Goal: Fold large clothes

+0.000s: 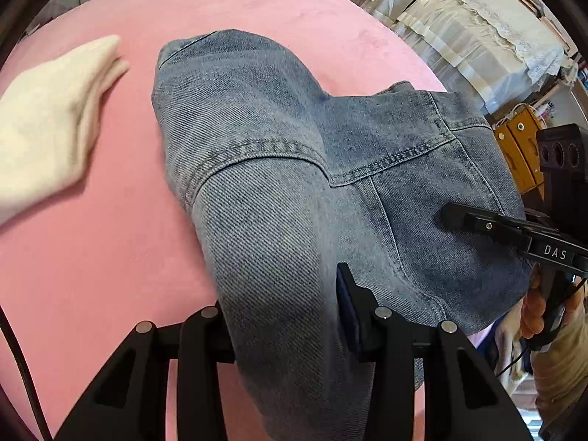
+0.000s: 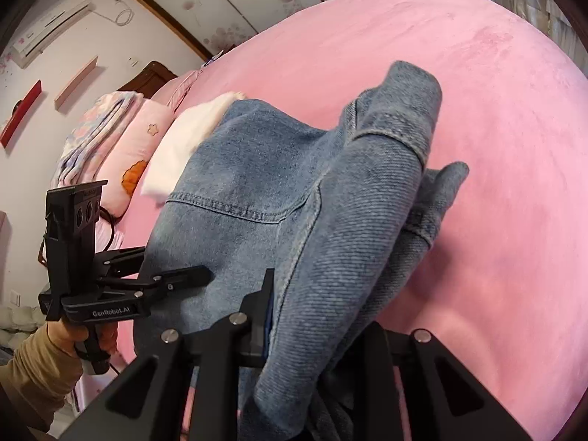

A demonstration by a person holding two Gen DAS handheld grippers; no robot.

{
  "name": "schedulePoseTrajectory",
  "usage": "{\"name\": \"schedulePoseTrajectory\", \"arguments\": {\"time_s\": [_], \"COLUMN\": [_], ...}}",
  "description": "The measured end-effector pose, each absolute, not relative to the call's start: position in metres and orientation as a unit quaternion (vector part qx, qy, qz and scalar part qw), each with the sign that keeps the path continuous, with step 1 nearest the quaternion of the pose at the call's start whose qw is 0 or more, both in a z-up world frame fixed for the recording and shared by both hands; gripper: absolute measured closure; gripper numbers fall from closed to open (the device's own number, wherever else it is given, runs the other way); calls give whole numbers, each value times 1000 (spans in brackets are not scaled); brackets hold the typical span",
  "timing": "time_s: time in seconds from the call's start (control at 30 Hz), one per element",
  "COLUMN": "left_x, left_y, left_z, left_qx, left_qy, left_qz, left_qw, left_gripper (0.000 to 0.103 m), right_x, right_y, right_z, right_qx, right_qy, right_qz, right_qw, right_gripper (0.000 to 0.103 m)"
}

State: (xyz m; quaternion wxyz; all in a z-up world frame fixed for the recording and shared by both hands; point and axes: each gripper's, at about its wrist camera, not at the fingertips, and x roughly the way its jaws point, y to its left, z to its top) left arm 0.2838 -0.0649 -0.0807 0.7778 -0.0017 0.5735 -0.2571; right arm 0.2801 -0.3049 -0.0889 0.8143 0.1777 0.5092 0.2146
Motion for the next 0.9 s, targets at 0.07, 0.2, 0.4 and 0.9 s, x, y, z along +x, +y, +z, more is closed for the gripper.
{"name": "schedulePoseTrajectory", "arguments": {"time_s": [0.07,0.2,0.4,0.9], "left_x": [273,258,244,343], "left_y": [-51,-22,26,167], "left_z": [-70,-56,-42,29], "left_qx": [4,0,-4,-3], "left_qy": [573,576,577,534], "left_qz": [-254,-246,-226,-187], "left_qw": [779,780,785,825], "left_gripper": [63,63,63,62], "right_x": [271,255,251,342], "right_y": [-292,-258,-203,-79], "right_z": [-84,-72,-62,-1], "right_qx": [174,172,166,156], "right_qy": [512,515,522,482], "right_qz": [217,230,257,306], "right_qw": [813,807,796,806], "right_gripper": [84,84,84,84]}}
